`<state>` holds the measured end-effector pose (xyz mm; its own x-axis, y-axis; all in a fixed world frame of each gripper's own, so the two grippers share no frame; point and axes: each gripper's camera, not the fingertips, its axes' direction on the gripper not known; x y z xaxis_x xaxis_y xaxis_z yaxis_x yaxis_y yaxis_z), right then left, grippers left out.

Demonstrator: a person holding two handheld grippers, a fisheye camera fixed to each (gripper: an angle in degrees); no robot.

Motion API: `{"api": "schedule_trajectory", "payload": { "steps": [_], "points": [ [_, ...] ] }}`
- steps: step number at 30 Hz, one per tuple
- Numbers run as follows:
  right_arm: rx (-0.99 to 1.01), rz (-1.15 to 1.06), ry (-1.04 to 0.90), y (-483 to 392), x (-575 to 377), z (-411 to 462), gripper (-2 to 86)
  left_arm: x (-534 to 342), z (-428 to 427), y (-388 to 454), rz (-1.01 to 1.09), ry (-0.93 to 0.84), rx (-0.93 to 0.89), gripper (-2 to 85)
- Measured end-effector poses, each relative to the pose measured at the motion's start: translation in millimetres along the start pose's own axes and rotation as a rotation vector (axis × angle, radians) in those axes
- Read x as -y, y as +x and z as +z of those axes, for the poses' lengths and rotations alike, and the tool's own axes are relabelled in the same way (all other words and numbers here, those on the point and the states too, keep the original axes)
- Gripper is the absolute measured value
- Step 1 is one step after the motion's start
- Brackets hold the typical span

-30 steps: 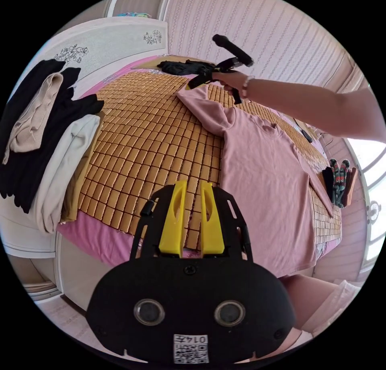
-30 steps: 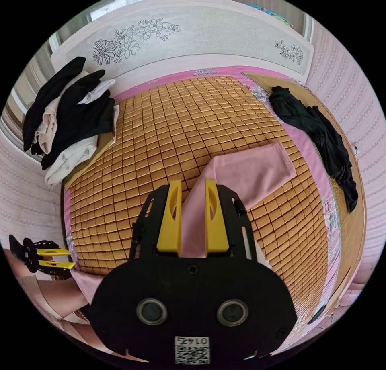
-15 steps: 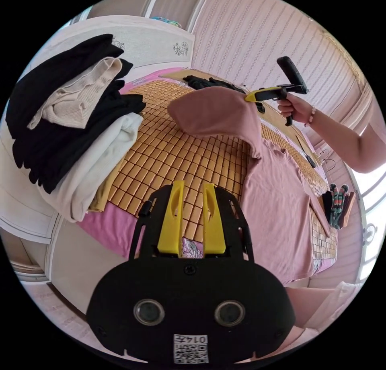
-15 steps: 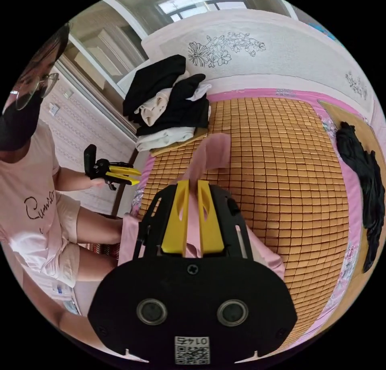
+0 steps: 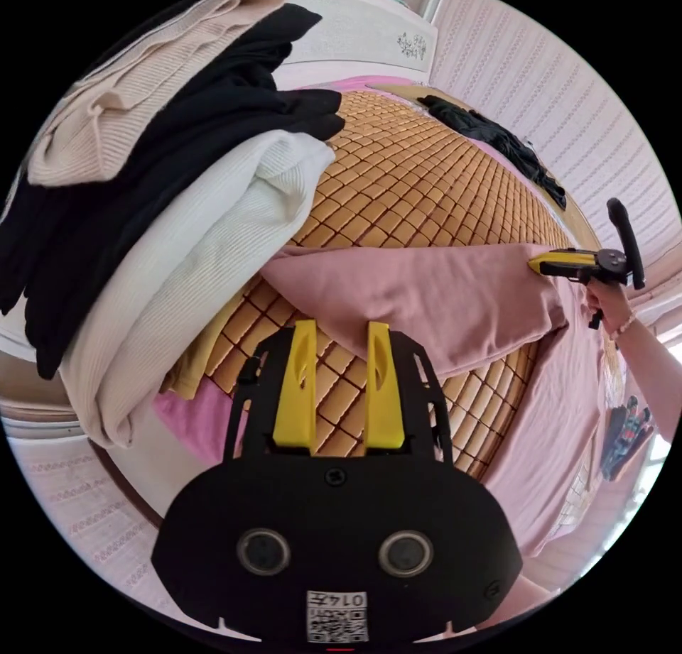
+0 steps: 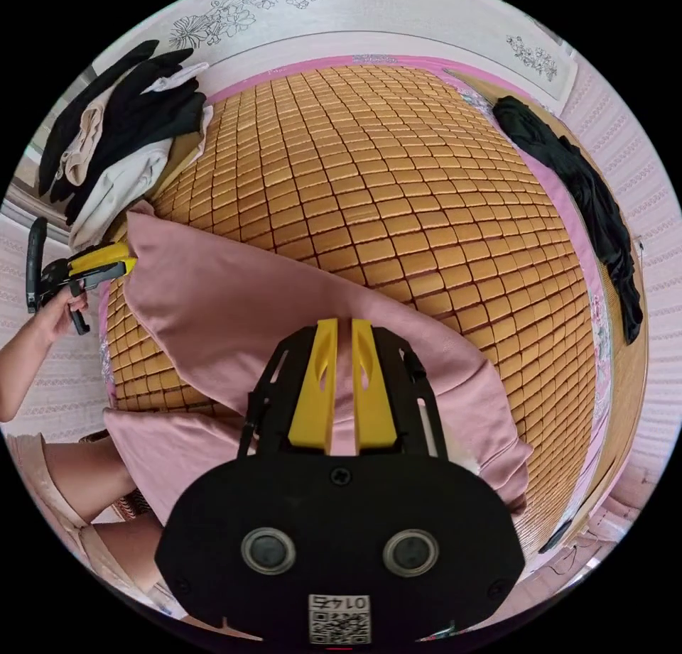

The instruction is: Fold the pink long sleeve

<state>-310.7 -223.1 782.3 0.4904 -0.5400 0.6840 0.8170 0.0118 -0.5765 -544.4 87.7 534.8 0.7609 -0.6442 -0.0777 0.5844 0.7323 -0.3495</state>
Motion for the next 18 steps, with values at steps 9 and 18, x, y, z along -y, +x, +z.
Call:
{"api": "schedule_trajectory", "payload": {
  "steps": [9, 18],
  "points": [
    [-0.116, -0.048, -0.033, -33.9, 29.6, -12.4, 0.5, -30.3, -140.5, 7.6, 0.0, 0.175, -0.156, 1.7],
    [0.016, 0.076, -0.01, -20.9, 46.4, -21.5, -0.3, -27.2, -117.2, -20.3, 0.01, 0.111, 0.097, 6.8]
  ]
}}
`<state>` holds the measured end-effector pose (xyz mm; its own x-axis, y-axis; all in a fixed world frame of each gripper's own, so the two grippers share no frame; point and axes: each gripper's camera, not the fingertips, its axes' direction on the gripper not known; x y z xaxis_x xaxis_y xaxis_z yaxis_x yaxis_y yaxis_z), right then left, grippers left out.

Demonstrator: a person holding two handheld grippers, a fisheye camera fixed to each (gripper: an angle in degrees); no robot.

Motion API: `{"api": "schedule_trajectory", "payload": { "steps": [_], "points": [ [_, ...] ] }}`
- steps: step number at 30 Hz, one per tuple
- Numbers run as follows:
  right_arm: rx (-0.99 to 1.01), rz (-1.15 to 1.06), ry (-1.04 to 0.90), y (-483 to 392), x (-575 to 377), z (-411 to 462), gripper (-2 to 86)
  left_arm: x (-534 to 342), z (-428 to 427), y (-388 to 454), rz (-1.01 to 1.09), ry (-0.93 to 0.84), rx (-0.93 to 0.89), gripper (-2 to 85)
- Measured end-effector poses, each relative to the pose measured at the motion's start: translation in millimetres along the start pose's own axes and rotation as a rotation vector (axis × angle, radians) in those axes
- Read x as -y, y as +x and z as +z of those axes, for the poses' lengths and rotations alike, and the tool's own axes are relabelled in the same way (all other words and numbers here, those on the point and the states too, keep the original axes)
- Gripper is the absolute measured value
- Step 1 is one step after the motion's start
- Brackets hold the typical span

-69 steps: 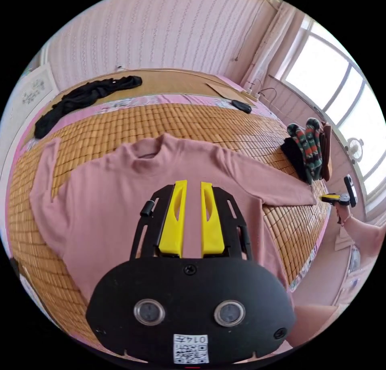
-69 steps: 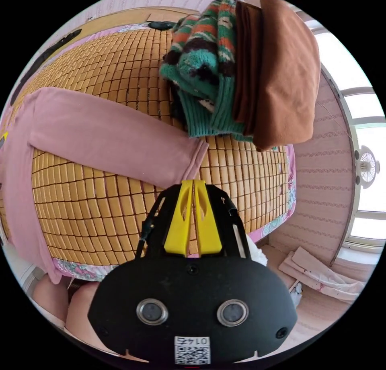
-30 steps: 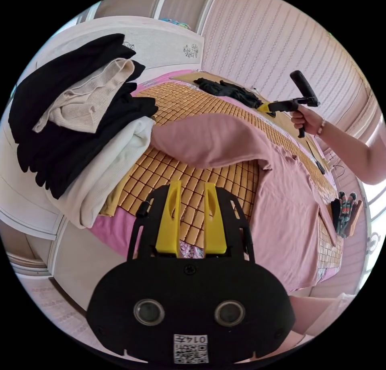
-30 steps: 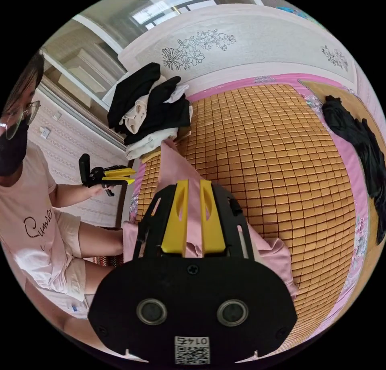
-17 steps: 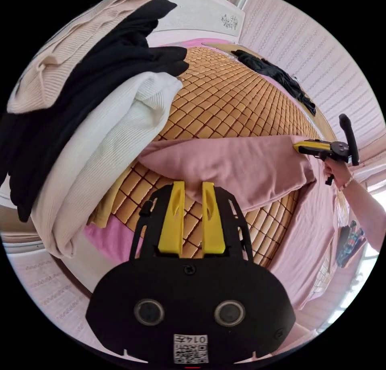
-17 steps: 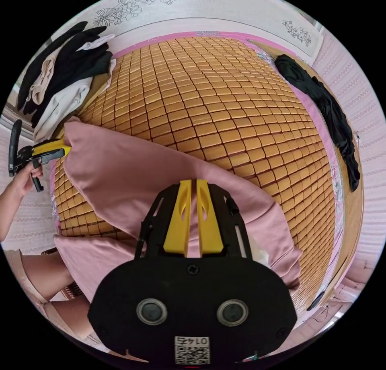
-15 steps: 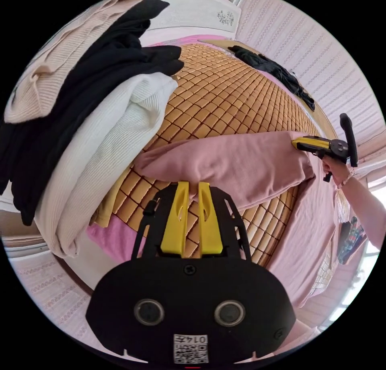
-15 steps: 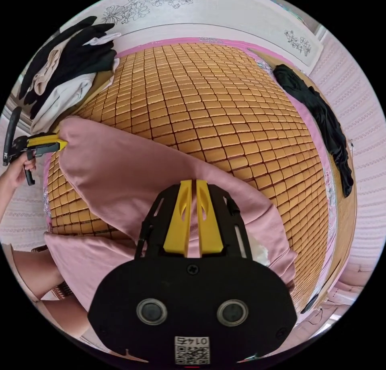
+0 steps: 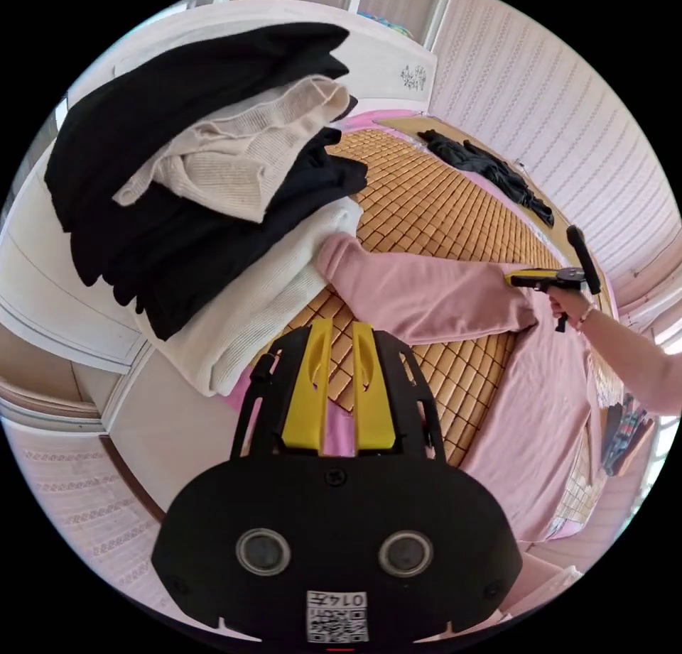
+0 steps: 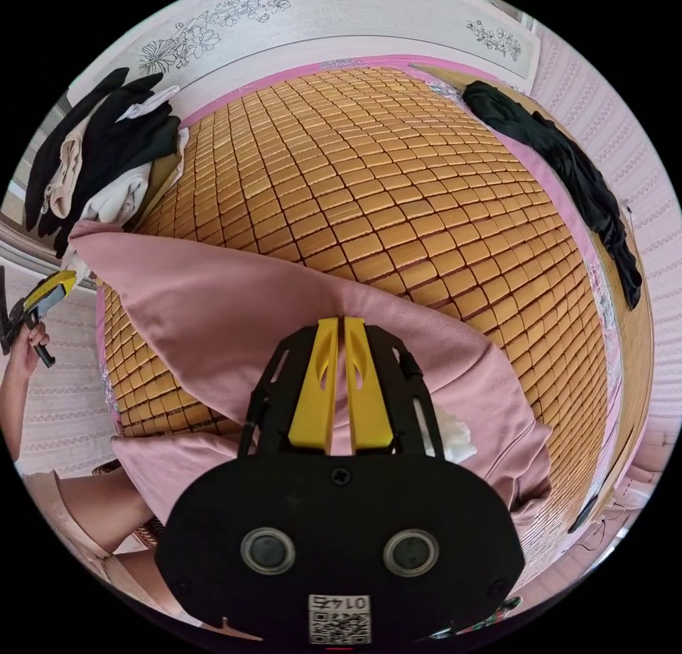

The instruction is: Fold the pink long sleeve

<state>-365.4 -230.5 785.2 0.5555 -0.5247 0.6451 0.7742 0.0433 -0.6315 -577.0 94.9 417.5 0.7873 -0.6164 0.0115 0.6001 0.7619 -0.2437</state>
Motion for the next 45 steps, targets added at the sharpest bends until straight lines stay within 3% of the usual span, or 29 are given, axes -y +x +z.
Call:
{"api": "schedule_trajectory", "payload": {
  "steps": [5, 10, 17, 20, 23, 26, 31, 33, 36, 45],
  "points": [
    [-0.068, -0.015, 0.021, -16.0, 5.0, -1.1, 0.2, 24.5, 29.7, 4.2, -0.018, 0.038, -0.007, 11.3],
    [-0.05, 0.03, 0.024, -16.3, 12.0, -1.8, 0.3, 41.1, 55.0, 9.4, -0.063, -0.034, -0.106, 1.4],
    [-0.073, -0.061, -0.045, -22.3, 29.9, 1.5, 0.3, -32.0, -47.7, -3.5, -0.161, -0.039, -0.2, -0.5],
    [-0.066, -0.07, -0.079, -21.1, 37.4, 4.1, 0.2, -48.0, -71.2, -19.2, -0.267, -0.006, -0.066, -0.7],
    [-0.049, -0.07, -0.106, -17.2, 43.0, 7.1, -0.1, -43.0, -59.9, -23.3, -0.282, -0.019, -0.057, -0.3],
    [-0.054, -0.092, -0.138, -16.9, 47.8, 11.3, -0.2, -44.4, -43.2, 3.3, -0.177, -0.047, -0.079, 3.9],
    [-0.1, -0.116, -0.155, -21.7, 47.0, 19.4, 0.0, -61.5, -4.3, 98.4, 0.279, -0.085, 0.018, 11.1],
    [-0.105, -0.106, -0.144, -20.4, 42.9, 23.3, 0.1, -74.5, 46.8, 125.3, 0.419, -0.248, 0.121, 10.8],
    [-0.095, -0.103, -0.14, -15.1, 37.9, 28.7, 0.1, -78.9, 45.0, 123.7, 0.413, -0.167, 0.158, 2.6],
    [-0.017, -0.042, -0.114, 11.9, 14.0, 48.0, -0.3, -9.9, -7.4, 69.5, 0.093, 0.166, 0.143, 5.3]
  ]
}}
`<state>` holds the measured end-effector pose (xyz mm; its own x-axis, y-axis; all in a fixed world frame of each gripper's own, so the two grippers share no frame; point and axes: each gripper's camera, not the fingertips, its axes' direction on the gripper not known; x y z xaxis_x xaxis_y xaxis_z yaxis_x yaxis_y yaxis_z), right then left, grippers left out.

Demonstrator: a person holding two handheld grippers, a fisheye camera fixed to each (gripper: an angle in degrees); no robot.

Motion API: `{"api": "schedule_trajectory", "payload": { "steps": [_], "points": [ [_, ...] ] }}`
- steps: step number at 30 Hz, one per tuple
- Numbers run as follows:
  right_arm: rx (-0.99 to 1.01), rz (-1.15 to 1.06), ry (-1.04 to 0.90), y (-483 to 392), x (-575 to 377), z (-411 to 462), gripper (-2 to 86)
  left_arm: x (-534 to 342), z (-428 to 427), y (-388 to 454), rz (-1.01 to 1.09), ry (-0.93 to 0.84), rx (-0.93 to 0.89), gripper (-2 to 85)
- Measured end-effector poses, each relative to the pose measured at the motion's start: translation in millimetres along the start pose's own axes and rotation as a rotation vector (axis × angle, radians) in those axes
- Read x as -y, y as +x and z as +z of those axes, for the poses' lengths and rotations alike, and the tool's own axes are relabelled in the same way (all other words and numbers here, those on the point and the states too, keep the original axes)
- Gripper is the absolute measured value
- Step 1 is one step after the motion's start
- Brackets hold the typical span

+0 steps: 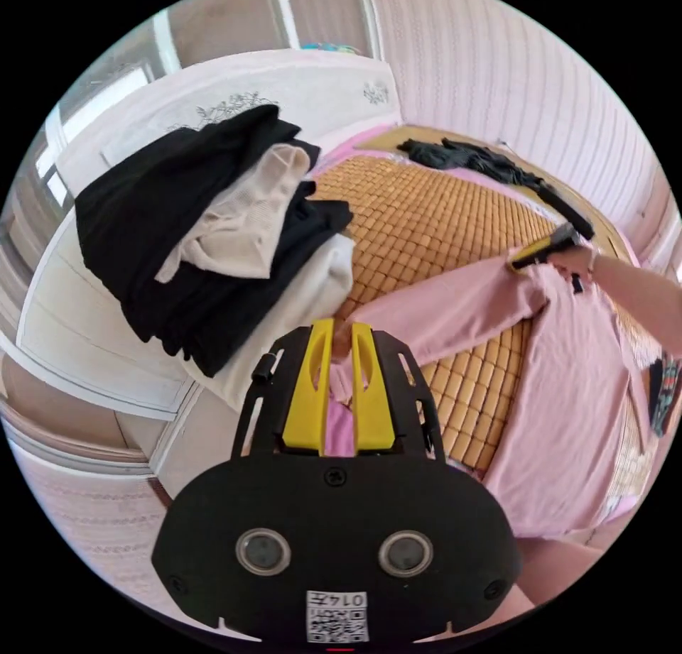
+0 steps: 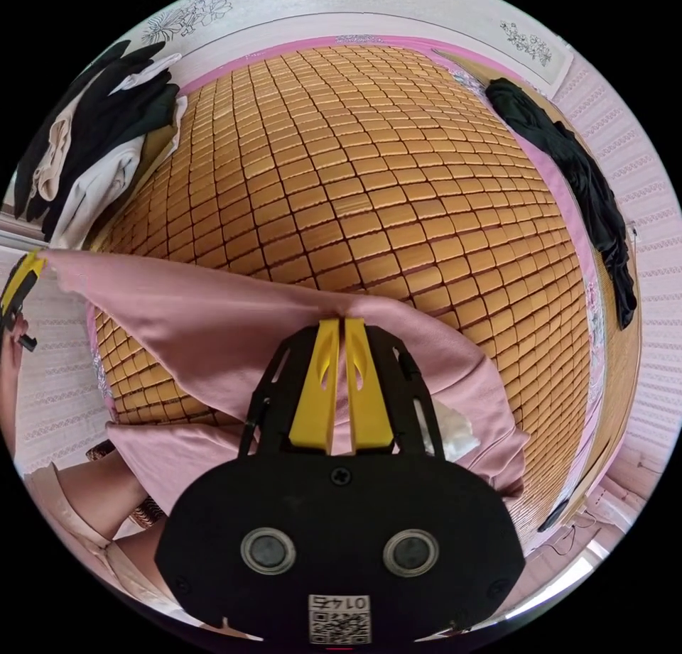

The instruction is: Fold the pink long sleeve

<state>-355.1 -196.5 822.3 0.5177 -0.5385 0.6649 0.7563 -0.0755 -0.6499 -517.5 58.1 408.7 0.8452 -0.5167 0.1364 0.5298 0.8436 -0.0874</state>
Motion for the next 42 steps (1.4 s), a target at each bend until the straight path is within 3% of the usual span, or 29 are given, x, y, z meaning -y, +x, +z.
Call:
{"api": "schedule_trajectory", "payload": {
  "steps": [3, 7, 13, 19, 23, 25, 32, 37, 40, 42],
  "points": [
    [-0.009, -0.006, -0.004, 3.4, -8.1, 9.5, -0.3, 5.3, 26.9, 2.2, 0.015, -0.08, 0.088, 5.6],
    [-0.003, -0.006, -0.005, 11.0, -19.9, 21.6, -0.3, -15.9, 28.5, 9.5, -0.008, -0.037, 0.187, 4.8],
    [0.019, 0.007, 0.018, 26.4, -46.2, 43.7, -0.4, -40.8, 65.3, 42.2, -0.017, -0.131, -0.085, 4.6],
    [-0.05, 0.02, 0.073, 25.4, -84.6, 56.3, -0.3, -90.8, 82.3, 145.3, 0.228, -0.262, -0.399, 4.3],
    [-0.045, 0.205, 0.387, 19.6, -185.1, 23.8, -0.8, -126.0, 89.4, 188.3, 0.302, -0.353, -0.503, 4.5],
    [-0.018, 0.281, 0.431, 13.2, -243.0, 26.5, -0.8, -136.8, 93.4, 199.9, 0.342, -0.353, -0.517, 5.2],
    [0.044, 0.547, -0.078, -36.4, -476.8, 83.4, -0.7, -148.9, 121.8, 238.3, 0.606, -0.329, -0.496, 5.3],
    [0.065, 0.713, -0.206, -42.9, -563.3, 113.8, 1.7, -148.4, 144.5, 271.9, 0.689, -0.344, -0.438, 5.6],
    [-0.048, 1.021, -0.317, -25.6, -614.0, 135.6, 8.8, -163.6, 169.9, 290.6, 0.717, -0.419, -0.397, 5.8],
    [0.138, 1.163, -0.271, -18.8, -652.2, 152.4, 12.4, -177.7, 187.5, 301.1, 0.754, -0.452, -0.311, 5.9]
  ]
}}
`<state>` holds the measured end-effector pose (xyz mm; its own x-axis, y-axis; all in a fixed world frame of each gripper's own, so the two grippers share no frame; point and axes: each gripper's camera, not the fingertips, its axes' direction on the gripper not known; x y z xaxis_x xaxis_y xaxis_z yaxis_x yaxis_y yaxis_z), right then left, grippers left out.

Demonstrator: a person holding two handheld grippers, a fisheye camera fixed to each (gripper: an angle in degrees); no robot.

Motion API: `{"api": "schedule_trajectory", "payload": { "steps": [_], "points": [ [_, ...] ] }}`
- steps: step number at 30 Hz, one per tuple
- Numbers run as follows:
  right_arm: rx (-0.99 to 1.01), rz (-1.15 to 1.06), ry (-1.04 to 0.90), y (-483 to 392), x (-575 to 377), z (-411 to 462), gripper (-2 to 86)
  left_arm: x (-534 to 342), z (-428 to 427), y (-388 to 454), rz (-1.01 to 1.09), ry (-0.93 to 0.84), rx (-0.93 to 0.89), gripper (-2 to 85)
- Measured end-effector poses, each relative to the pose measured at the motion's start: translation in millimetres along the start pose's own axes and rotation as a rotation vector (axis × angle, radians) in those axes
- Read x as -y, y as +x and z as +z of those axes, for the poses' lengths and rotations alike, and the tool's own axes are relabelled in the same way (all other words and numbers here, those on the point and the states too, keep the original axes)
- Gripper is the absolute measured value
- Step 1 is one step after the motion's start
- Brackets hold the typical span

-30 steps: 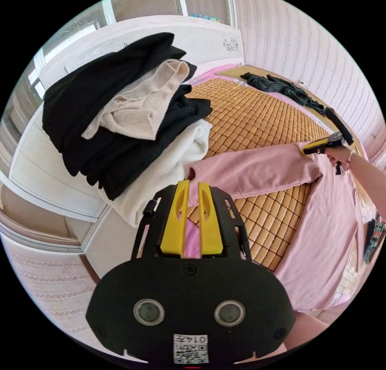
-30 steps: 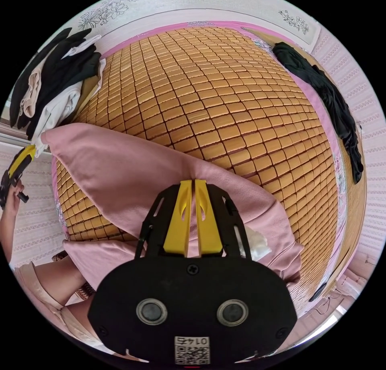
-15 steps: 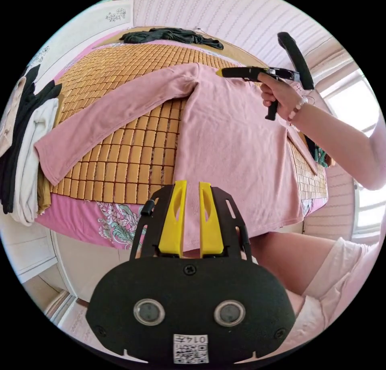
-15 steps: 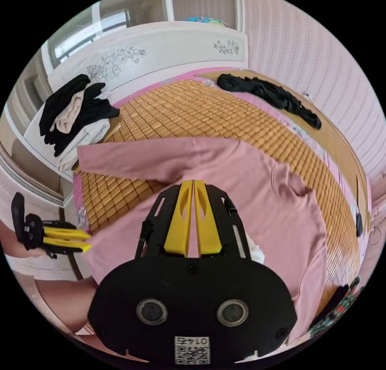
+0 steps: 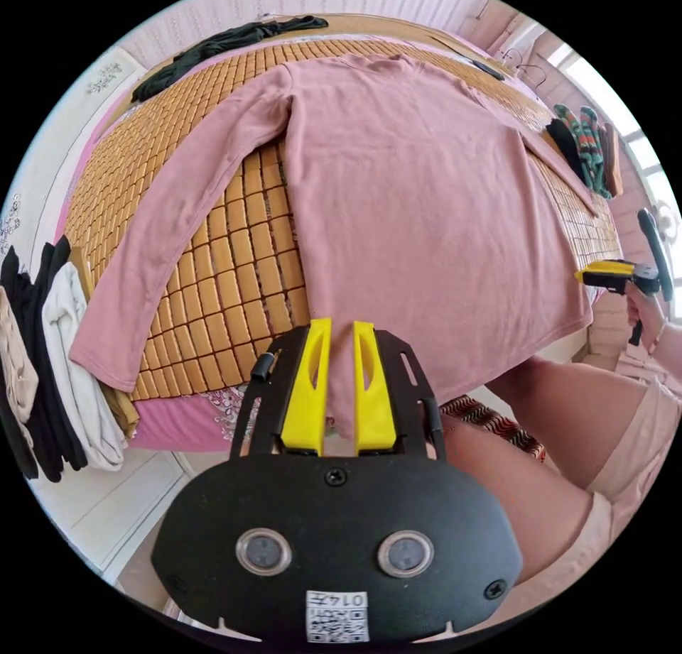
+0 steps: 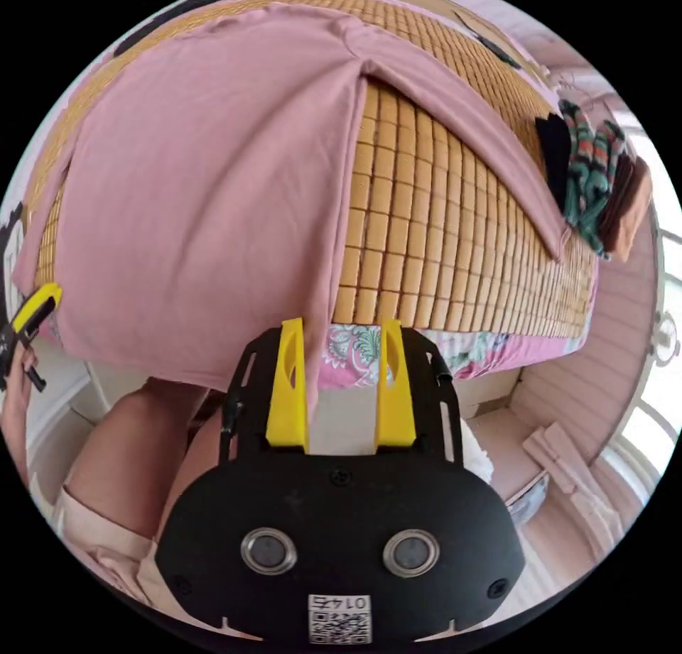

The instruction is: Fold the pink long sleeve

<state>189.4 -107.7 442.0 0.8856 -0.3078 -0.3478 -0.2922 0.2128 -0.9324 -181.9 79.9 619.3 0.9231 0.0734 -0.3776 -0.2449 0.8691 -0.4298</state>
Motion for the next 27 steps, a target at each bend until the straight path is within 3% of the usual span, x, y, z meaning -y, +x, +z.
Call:
{"api": "schedule_trajectory", "payload": {
  "steps": [2, 8, 11, 21, 25, 27],
  "points": [
    [0.157, 0.012, 0.003, 18.4, -2.3, 10.9, 12.0, 5.6, 5.4, 1.7, -0.025, -0.01, -0.013, 6.0],
    [0.233, -0.057, -0.048, 58.3, 5.3, 48.8, 5.1, 27.7, 31.3, 9.6, -0.024, -0.068, 0.042, 8.9],
    [0.181, -0.074, -0.015, 82.0, 2.3, 52.2, 2.7, 36.2, 58.7, 8.6, -0.055, -0.139, -0.006, 9.6],
    [0.279, -0.084, -0.088, 146.7, -0.4, 105.8, 7.0, 45.0, 98.8, 15.4, -0.049, -0.182, -0.047, 7.1],
    [0.195, -0.032, -0.036, 190.7, -10.7, 106.3, 8.9, 71.4, 73.9, 23.3, 0.024, -0.096, -0.004, 6.3],
    [-0.011, 0.132, 0.062, 233.0, -16.8, 104.4, 8.6, 111.0, 57.2, 44.0, 0.149, 0.005, 0.0, 6.1]
  ]
}}
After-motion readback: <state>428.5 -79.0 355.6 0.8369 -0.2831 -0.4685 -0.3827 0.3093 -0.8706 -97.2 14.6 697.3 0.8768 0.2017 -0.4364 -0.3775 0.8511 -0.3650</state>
